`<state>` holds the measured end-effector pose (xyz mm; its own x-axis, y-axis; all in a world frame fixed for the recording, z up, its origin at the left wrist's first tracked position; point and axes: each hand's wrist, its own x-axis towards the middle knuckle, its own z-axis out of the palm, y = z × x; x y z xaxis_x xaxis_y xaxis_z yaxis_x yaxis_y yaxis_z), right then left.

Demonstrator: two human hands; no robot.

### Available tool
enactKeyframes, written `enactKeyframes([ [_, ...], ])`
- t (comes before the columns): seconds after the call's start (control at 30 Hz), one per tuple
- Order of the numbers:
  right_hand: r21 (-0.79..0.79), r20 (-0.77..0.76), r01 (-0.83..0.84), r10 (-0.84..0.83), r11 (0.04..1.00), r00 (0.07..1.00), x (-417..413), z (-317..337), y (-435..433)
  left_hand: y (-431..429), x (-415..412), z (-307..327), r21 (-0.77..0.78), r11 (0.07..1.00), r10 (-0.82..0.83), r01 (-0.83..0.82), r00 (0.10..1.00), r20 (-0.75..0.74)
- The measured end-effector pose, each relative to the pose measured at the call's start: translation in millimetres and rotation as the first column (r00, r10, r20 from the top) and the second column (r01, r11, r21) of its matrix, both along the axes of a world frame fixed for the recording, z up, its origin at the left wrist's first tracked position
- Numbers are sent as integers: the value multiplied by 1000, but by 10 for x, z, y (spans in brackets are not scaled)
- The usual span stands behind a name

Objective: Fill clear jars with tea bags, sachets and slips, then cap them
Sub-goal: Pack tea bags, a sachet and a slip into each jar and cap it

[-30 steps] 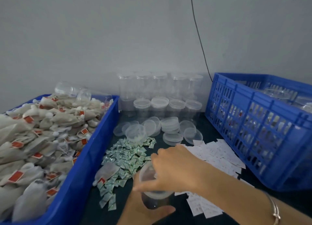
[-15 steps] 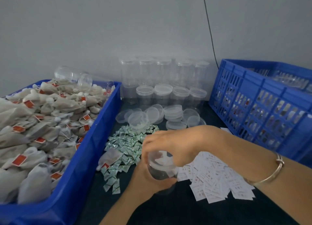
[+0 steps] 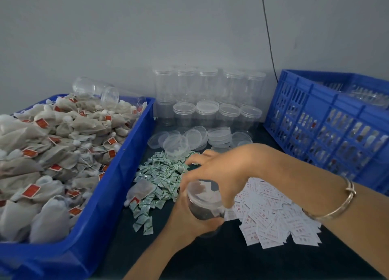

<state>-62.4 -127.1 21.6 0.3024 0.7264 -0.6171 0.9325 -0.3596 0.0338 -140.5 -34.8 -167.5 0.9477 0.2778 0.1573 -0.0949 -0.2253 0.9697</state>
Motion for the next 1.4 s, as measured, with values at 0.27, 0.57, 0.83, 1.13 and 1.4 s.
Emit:
enactKeyframes([
  [0.27,24,259,54,-59,998,964,-149,-91,119,11,-1,-49,-49,998,-35,35,999,9],
  [0.57,95,260,186,-204,978,944,-184,-181,120,-15,15,-28,-70,997,-13,14,1000,8],
  [0.83,-9,98,163,-161,987,982,-107,-82,73,-8,6,-15,-53,997,-46,48,998,39],
  [1.13,-50,39,124,-122,991,992,-127,-17,61,-12,41,-39,34,999,-21,20,1000,18],
  [1.4,-103,138,99,-84,990,987,-120,-72,76,-22,-9,-3,-35,999,-4,5,1000,28],
])
